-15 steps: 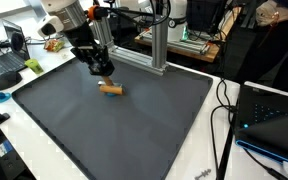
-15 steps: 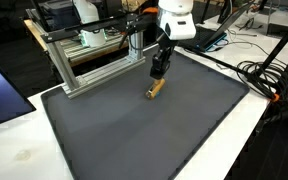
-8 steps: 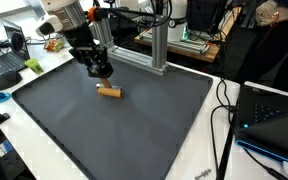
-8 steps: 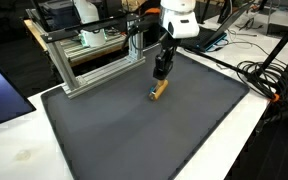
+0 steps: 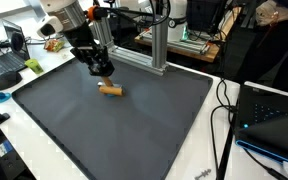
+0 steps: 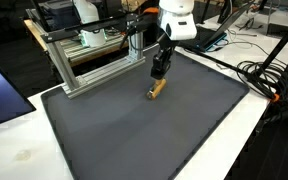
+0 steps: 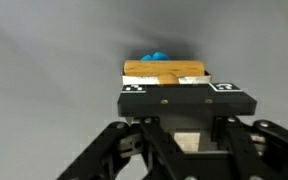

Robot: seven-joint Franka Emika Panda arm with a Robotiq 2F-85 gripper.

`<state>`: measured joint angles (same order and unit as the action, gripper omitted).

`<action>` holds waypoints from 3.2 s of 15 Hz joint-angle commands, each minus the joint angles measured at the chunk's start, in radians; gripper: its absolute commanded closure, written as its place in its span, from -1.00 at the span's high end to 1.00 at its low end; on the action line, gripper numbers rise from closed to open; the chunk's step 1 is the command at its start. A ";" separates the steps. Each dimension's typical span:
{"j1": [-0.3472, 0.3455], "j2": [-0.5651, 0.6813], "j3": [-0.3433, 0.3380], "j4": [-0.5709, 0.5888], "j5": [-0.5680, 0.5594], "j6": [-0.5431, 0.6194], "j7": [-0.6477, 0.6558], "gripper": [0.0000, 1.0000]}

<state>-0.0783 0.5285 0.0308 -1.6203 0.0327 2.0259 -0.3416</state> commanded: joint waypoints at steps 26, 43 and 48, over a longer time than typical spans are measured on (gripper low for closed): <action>0.049 -0.047 -0.042 -0.118 -0.136 0.124 0.147 -0.57; 0.025 -0.294 0.059 -0.351 -0.056 0.184 -0.182 -0.57; 0.035 -0.349 0.044 -0.268 -0.112 -0.054 -0.432 -0.57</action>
<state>-0.0338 0.2297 0.0713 -1.9286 -0.0614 2.1080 -0.6349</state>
